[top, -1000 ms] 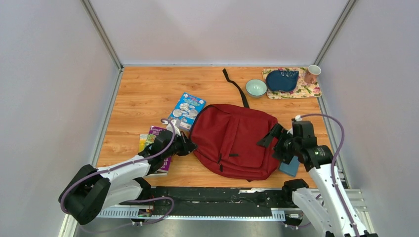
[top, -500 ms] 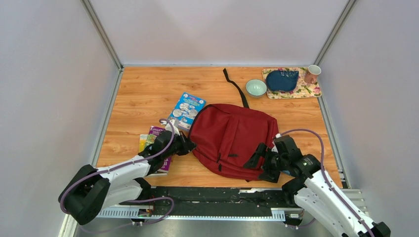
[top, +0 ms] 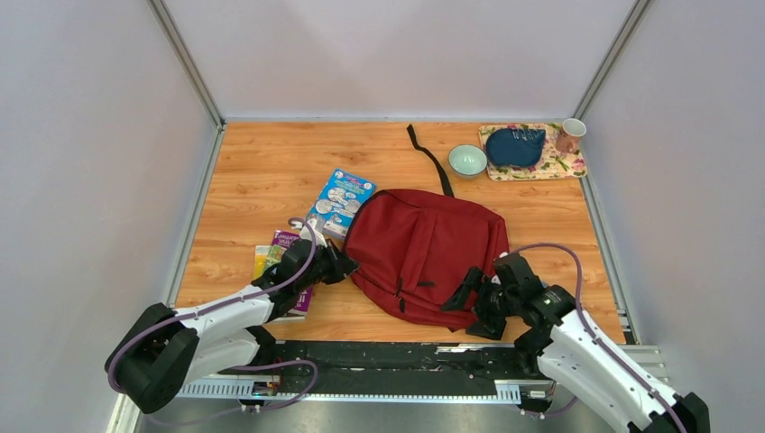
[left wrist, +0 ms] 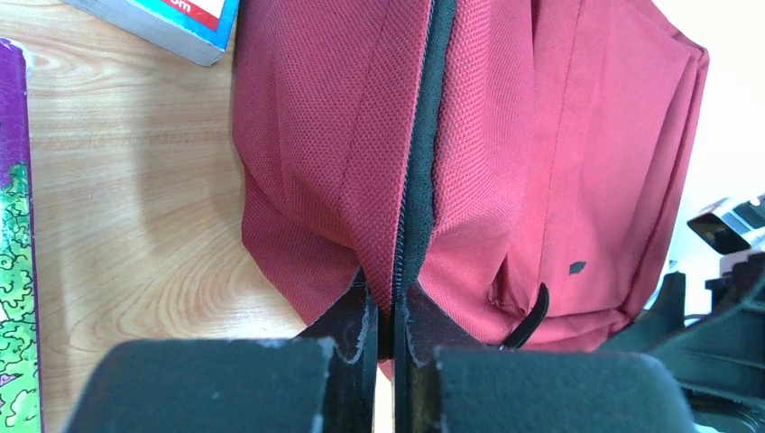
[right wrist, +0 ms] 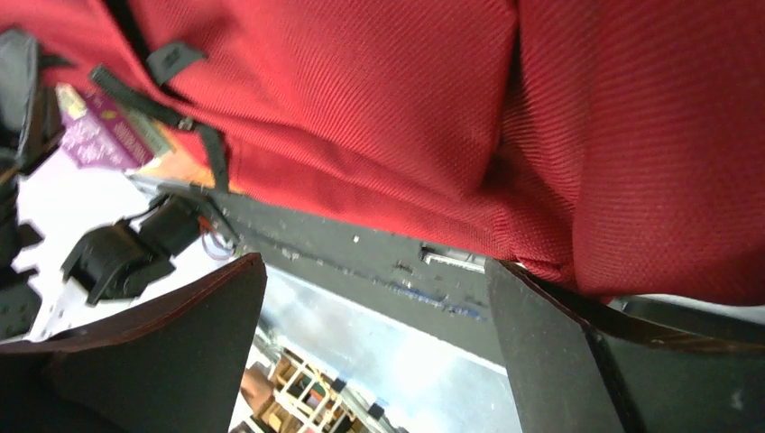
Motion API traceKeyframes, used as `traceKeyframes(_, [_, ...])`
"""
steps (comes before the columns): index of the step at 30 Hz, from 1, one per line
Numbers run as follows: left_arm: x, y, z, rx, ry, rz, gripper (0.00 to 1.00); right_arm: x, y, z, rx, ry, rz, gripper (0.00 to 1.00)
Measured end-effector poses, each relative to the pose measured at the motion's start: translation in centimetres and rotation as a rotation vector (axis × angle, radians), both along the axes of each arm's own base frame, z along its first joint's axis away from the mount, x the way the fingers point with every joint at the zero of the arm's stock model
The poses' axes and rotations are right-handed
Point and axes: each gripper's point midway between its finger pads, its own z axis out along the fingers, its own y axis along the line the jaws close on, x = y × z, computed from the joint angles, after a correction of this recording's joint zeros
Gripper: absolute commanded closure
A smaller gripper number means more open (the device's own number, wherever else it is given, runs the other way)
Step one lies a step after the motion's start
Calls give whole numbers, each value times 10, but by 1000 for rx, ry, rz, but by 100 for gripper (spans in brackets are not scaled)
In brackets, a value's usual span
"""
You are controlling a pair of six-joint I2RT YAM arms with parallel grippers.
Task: Pack the student bag
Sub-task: Place the student bag at the center of the board, then adjust the student bag at the center of the board.
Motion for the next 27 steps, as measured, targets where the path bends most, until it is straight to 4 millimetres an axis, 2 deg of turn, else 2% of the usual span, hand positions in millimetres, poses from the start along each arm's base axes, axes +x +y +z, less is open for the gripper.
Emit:
traceKeyframes(8, [1, -2, 2, -14, -1, 3, 100, 44, 0, -31, -150, 8, -85, 0])
traceKeyframes(12, [2, -3, -5, -6, 12, 1, 100, 81, 2, -25, -240, -56, -103, 0])
traceKeyframes(16, [1, -2, -16, 27, 32, -12, 100, 120, 1, -12, -300, -170, -133, 0])
traceKeyframes(18, [-1, 2, -22, 62, 32, -19, 100, 133, 3, -6, -308, -207, -135, 0])
traceKeyframes(21, [-4, 12, -34, 151, 27, -39, 100, 143, 6, -2, -305, -241, -128, 1])
traceKeyframes(27, [-3, 21, -45, 259, -1, -76, 100, 141, 9, -5, -280, -248, -116, 1])
